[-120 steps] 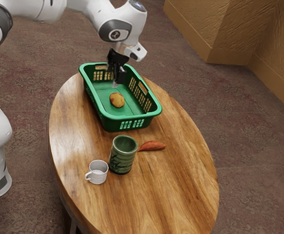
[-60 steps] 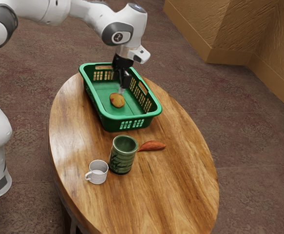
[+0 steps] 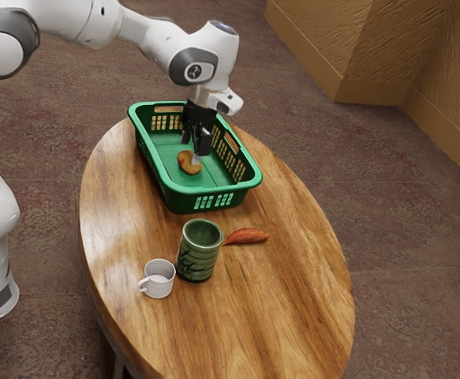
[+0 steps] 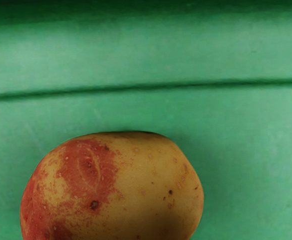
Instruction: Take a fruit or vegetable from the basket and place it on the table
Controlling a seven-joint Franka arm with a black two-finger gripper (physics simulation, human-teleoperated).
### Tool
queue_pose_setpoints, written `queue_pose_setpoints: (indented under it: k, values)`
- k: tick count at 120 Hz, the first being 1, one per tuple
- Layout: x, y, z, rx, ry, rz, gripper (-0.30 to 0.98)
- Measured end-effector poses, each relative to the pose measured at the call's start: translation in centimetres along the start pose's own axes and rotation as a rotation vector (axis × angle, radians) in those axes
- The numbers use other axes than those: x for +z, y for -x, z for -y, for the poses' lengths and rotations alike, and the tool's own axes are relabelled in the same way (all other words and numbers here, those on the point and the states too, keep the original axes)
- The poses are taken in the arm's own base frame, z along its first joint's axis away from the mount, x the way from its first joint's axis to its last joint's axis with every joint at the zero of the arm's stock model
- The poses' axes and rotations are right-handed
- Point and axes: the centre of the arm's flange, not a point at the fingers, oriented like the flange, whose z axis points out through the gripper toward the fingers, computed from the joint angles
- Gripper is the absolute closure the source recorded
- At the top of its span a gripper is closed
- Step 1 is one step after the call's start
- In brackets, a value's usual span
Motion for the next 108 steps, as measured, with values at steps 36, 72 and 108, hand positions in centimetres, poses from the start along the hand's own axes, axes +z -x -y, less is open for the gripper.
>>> queue_pose_setpoints:
  k: [36, 72, 108]
  values:
    - [1.5, 0.2, -0.2, -0.004, 0.020, 0.003, 0.00]
    - [1.6, 0.0, -0.1, -0.005, 0.015, -0.029, 0.00]
    - [1.7, 0.1, 0.6, -0.018, 0.015, -0.028, 0.00]
